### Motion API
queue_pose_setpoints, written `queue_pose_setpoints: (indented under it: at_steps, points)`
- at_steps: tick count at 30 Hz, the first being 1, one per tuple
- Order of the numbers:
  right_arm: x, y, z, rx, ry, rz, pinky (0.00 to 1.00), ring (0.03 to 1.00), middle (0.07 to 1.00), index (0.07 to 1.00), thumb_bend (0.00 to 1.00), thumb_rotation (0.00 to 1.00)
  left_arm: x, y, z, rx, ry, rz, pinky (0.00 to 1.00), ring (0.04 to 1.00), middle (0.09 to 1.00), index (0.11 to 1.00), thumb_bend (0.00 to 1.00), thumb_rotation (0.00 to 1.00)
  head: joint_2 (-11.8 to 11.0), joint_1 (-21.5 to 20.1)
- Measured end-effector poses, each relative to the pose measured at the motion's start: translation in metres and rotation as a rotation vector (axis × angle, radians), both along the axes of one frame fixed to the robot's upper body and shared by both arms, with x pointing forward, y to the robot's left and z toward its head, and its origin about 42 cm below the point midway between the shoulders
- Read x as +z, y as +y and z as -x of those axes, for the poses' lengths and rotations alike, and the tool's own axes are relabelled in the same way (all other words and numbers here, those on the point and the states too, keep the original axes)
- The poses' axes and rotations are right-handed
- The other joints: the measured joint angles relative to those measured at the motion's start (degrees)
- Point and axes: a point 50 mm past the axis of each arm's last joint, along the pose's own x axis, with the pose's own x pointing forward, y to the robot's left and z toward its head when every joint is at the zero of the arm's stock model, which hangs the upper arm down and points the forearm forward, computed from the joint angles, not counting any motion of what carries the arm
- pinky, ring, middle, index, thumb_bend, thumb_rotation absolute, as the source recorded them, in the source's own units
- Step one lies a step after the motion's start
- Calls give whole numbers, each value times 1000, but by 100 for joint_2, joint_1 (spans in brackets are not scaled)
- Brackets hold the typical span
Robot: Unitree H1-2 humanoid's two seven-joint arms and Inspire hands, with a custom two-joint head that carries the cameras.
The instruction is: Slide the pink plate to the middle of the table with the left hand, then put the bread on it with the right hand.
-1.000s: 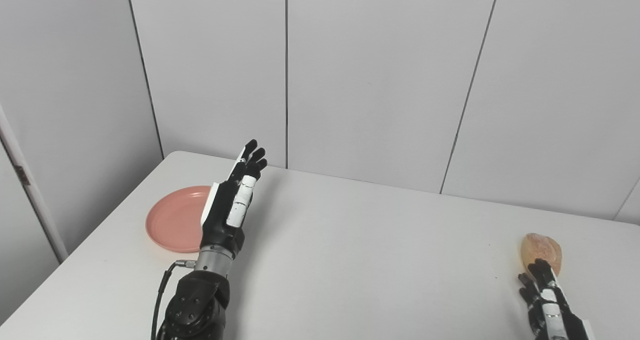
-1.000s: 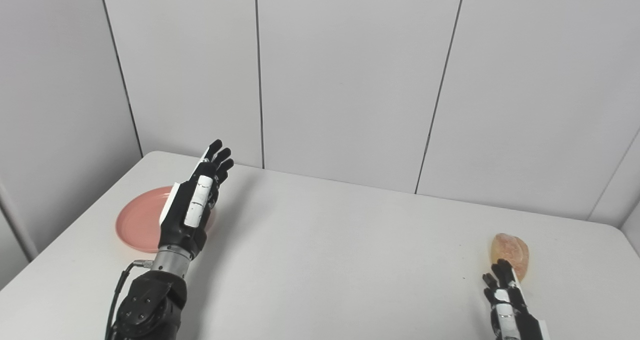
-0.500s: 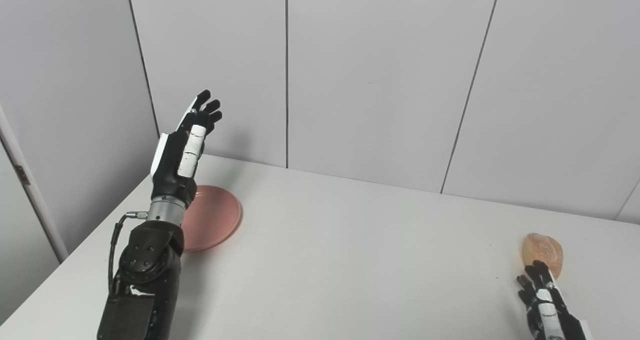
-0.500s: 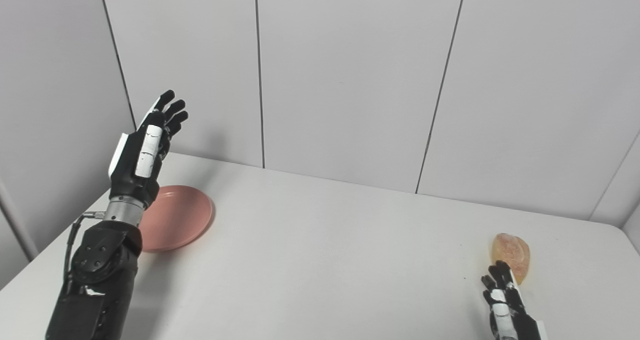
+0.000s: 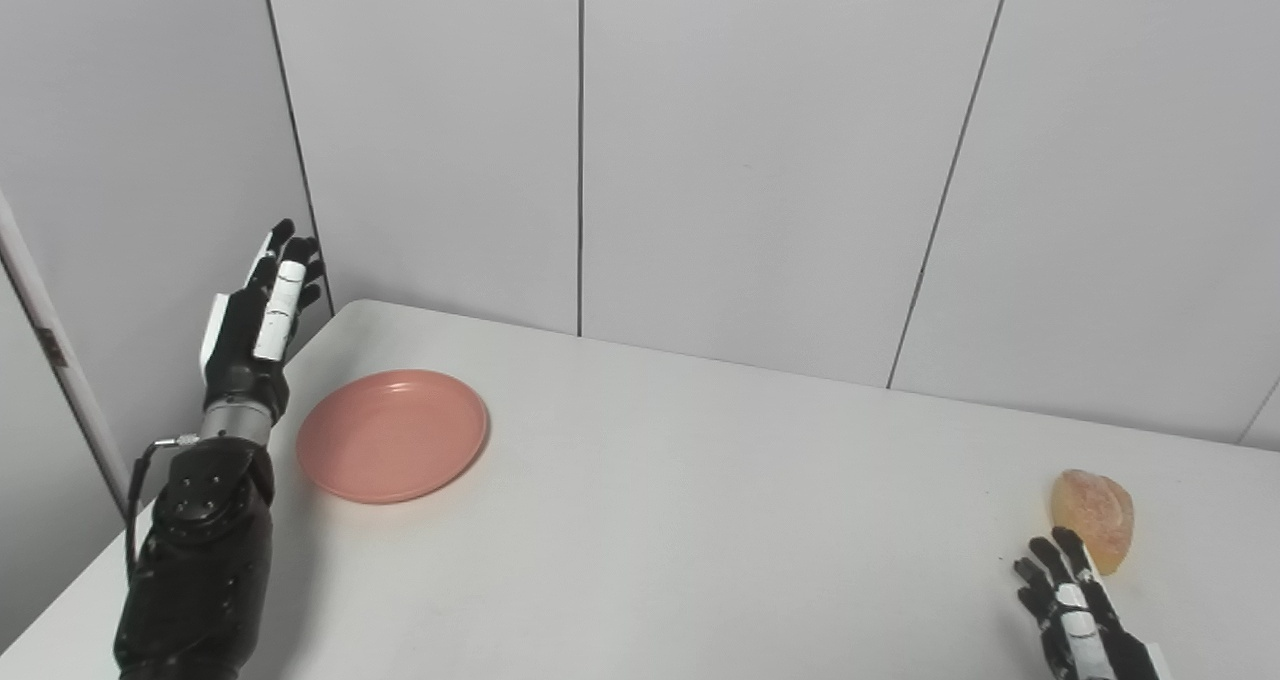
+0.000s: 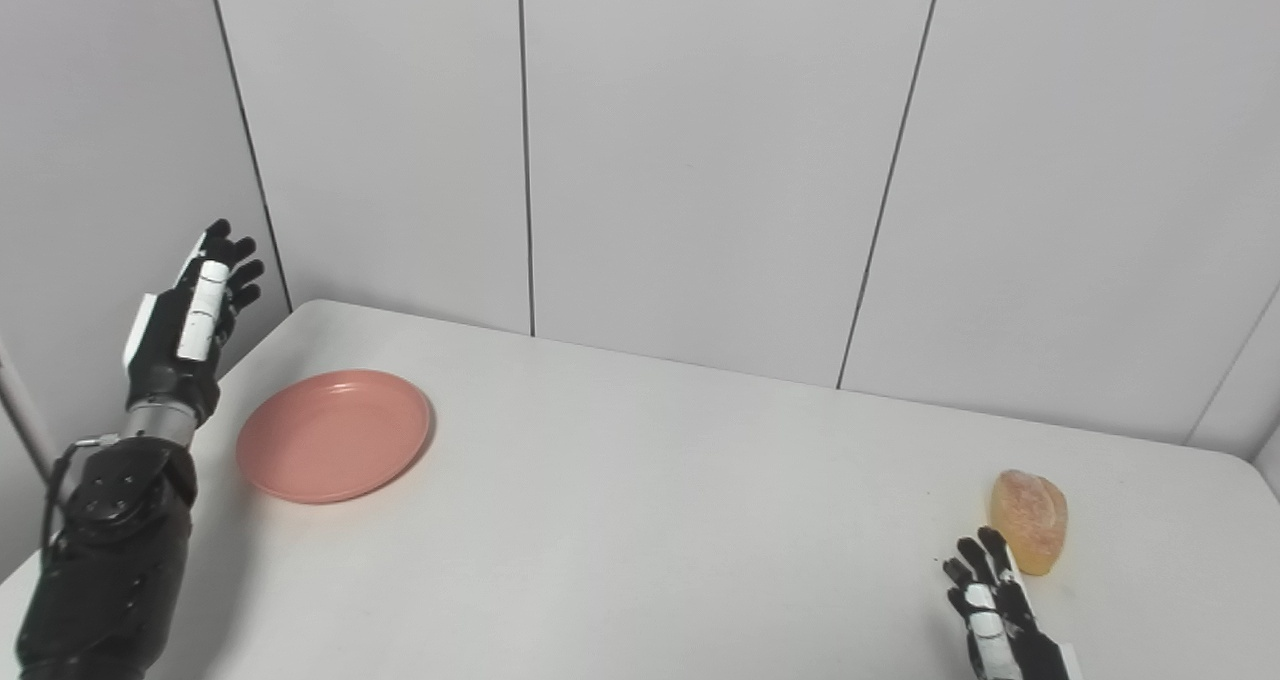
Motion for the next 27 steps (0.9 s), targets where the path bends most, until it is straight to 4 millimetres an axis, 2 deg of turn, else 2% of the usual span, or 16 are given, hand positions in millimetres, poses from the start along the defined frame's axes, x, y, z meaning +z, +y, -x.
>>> queue_pose_setpoints:
  at_steps: [4,9,12,17,19,24,27]
  points:
    - [1,0,2,3,-2,4,950,914,932,964,726,807,-19,13,-3,42,54,23,916,881,901,938,907,858,26,9]
    - [1,0,3,4,1,4,928,894,891,957,740,811,-30,19,-5,54,71,6,952,923,928,972,910,853,44,26]
    - [1,1,3,6,1,3,924,891,871,956,726,815,-40,29,-5,69,108,-16,972,935,931,982,906,849,79,9]
    - [0,-1,4,8,20,8,911,888,853,953,728,816,-55,39,-2,87,133,-36,950,894,907,992,850,844,114,-9]
    - [0,-1,4,10,31,10,895,867,836,950,715,816,-61,41,-1,94,146,-39,907,881,908,989,856,841,132,-18]
    - [-1,0,5,13,38,12,880,852,822,953,723,815,-79,39,2,118,180,-4,891,835,877,969,823,838,167,-26]
    - [-1,0,5,15,42,13,860,839,814,955,734,824,-87,36,2,111,190,30,914,883,914,983,836,843,176,-35]
